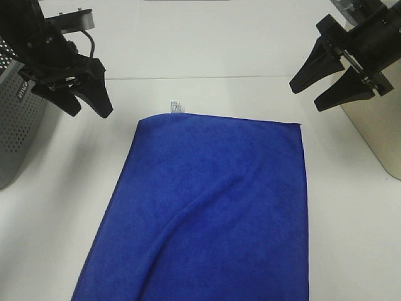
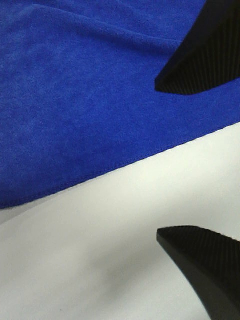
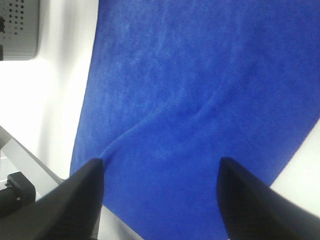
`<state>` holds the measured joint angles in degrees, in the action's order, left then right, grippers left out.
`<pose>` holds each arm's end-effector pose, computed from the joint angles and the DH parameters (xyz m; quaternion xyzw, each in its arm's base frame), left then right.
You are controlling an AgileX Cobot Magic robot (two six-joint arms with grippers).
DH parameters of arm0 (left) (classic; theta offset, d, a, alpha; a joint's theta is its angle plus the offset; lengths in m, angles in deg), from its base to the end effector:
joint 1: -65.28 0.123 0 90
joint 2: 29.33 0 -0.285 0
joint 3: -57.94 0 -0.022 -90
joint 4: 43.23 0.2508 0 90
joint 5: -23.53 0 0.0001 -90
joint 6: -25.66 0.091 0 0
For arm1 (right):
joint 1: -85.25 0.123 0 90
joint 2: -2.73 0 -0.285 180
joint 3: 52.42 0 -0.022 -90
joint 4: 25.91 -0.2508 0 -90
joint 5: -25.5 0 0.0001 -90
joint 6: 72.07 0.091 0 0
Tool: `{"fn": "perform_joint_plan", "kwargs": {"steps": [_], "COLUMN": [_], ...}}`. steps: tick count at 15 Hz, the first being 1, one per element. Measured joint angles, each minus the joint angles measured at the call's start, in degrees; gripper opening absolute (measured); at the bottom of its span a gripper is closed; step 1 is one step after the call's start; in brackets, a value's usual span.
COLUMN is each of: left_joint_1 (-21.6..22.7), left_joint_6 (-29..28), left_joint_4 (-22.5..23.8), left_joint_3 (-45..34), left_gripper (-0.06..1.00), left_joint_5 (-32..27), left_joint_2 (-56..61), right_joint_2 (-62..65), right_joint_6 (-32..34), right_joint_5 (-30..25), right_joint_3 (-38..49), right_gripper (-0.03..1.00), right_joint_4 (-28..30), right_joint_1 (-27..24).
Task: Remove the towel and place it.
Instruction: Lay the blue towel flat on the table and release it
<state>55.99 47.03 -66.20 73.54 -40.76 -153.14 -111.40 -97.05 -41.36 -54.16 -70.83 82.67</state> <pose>0.4069 -0.0990 0.2183 0.1867 0.9628 -0.1769 0.0832 0.3695 0.0425 0.2395 -0.0345 0.9352 0.3407 0.0898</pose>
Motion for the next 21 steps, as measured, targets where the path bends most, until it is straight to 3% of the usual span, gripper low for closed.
{"fn": "perform_joint_plan", "kwargs": {"steps": [4, 11, 16, 21], "left_joint_1": [2.29, 2.86, 2.86, 2.92], "left_joint_6": [0.57, 3.32, 3.44, 5.39], "left_joint_4": [-2.12, -9.28, -10.94, -13.41], "left_joint_3": [9.11, 22.92, 28.99, 29.74], "left_gripper": [0.69, 0.69, 0.69, 0.69], "left_joint_5": [-2.01, -2.46, -2.81, -2.46], "left_joint_2": [-9.11, -22.23, -27.56, -31.63], "right_joint_2": [-4.76, -20.63, -27.56, -30.54], "right_joint_6": [2.18, 7.16, 7.91, 8.02], "right_joint_5": [3.50, 4.07, 4.35, 7.73], "right_joint_3": [-2.52, -20.68, -26.41, -27.10], "right_gripper": [0.65, 0.65, 0.65, 0.65], "right_joint_4": [1.55, 11.86, 14.84, 15.70], "right_joint_1": [0.00, 0.00, 0.00, 0.00]}}
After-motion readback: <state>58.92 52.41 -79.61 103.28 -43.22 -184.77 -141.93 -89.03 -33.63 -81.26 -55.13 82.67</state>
